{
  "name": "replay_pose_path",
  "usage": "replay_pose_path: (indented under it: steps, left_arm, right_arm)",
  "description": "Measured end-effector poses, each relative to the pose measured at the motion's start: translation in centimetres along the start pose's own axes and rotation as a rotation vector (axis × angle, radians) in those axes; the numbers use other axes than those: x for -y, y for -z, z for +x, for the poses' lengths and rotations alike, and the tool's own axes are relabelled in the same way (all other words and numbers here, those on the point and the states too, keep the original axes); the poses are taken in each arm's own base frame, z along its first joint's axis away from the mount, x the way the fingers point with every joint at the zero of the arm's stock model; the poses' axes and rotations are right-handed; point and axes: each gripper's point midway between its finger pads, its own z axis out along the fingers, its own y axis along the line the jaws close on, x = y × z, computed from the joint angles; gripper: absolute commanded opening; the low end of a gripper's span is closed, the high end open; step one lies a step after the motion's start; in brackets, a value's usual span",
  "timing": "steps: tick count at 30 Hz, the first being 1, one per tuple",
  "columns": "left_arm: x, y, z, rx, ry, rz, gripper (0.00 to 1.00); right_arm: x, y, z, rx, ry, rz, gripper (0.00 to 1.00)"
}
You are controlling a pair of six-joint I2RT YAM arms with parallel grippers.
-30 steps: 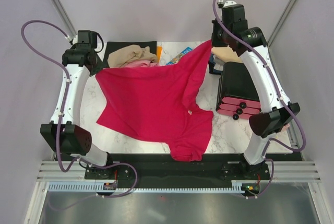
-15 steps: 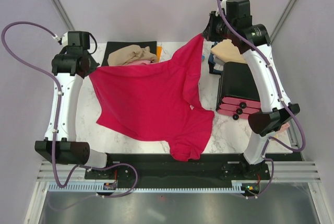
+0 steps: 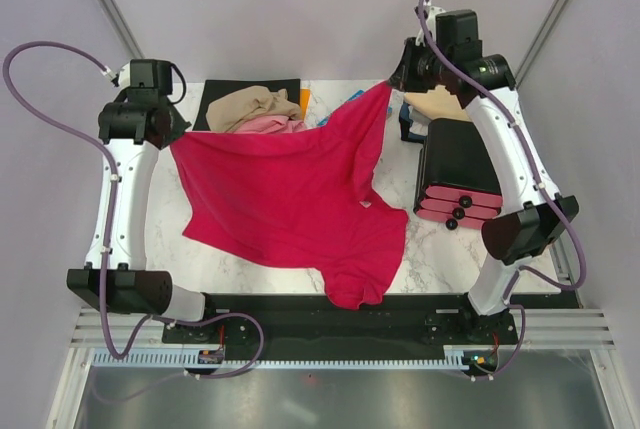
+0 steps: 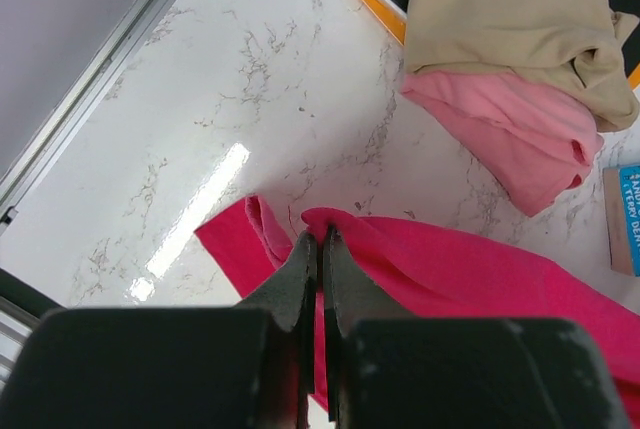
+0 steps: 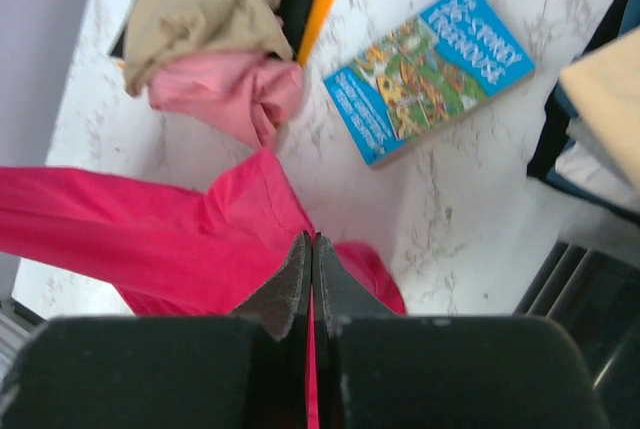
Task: Fold and stack the t-shirts
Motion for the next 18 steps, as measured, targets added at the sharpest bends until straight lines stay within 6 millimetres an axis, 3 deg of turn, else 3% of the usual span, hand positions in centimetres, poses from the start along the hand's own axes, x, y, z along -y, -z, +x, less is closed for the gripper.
replay_pose_path:
  steps: [3,10,18]
  left_arm:
    - [0.3,-0.9,0.3,-0.015,-0.011,-0.009,0.02]
    - [1.7,-5.7,1.6,-0.072,-0.059,-0.052,0.02]
    - [1.9,-12.1,5.0,-0.175,-0.126,-0.160,0.02]
  right_arm:
    - [1.2,-1.5,2.6,-0.077,-0.016,0.028,0.00]
    - [2.7,-5.6,4.2,-0.131,-0.022,0.037,0.00]
    - [6.0,-14.4,8.2,-0.232,-0.047,0.059,0.00]
